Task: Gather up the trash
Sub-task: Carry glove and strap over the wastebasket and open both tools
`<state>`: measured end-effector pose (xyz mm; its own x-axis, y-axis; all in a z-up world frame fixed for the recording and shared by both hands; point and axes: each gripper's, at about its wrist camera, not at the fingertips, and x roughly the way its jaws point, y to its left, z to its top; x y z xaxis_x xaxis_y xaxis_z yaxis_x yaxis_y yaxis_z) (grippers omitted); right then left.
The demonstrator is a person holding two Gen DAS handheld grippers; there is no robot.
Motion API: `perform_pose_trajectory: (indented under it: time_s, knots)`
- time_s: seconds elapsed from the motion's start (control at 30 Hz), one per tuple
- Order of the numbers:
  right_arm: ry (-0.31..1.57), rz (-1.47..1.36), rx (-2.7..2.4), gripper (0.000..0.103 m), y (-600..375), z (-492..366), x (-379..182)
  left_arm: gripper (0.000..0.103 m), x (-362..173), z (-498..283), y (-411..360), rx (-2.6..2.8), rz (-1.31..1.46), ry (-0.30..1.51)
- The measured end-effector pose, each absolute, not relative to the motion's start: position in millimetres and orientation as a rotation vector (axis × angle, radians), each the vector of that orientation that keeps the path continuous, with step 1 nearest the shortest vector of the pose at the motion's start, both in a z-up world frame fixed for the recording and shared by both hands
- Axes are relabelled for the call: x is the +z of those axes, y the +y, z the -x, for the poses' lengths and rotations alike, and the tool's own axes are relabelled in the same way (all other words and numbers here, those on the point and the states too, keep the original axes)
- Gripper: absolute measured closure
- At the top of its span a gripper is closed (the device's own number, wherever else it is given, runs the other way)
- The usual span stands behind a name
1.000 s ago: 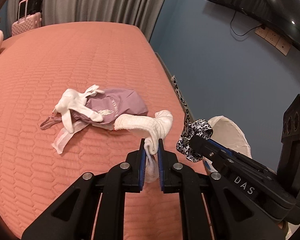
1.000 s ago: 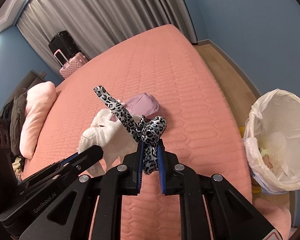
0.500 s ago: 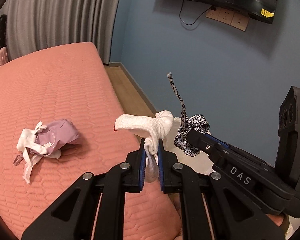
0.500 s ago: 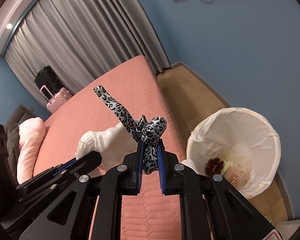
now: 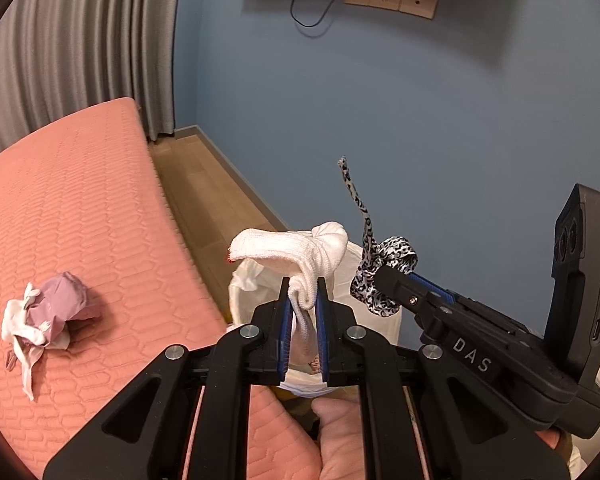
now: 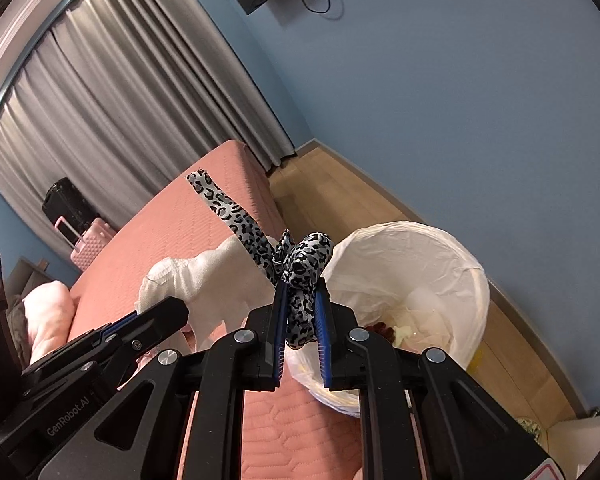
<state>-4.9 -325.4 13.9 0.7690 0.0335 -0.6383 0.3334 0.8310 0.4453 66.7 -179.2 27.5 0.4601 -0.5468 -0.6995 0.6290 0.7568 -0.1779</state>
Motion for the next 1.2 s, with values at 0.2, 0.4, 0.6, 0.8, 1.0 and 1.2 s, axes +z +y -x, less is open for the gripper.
perform_pose_trajectory:
  time_s: [0.2,0.4,0.6,0.8,1.0,1.2]
  knots:
    - [0.678,-0.595,-0.191,0.091,-332.0,9.8,9.7,0.091,27.5,-67.6,-193.3,-0.757,-0.131,0.814]
    - [0.676,-0.605,-0.205,0.091,-341.2,16.7,6.1,0.091,30.0,-68.1,-201.1,-0.783,-0.136,0.797]
    - [0.677,-0.606,-0.211,0.091,-339.9,20.0,5.9,0.067,33.0,-73.2,-203.8,-0.759,-0.104,0.802]
    - [0.681,-0.599,-0.211,0.090,-339.1,15.0,5.5,0.044,33.3,-84.6,-192.0,-0.705,-0.044,0.792]
    - [0.680,-0.593,-0.215,0.080,-334.1,8.4,6.9,0.044,27.2,-88.1,-181.3,-0.671,-0.030,0.803]
    - [0.677,-0.574,-0.219,0.065,-324.5,5.0,9.0,0.044,22.2,-89.2,-172.4,-0.654,-0.022,0.814]
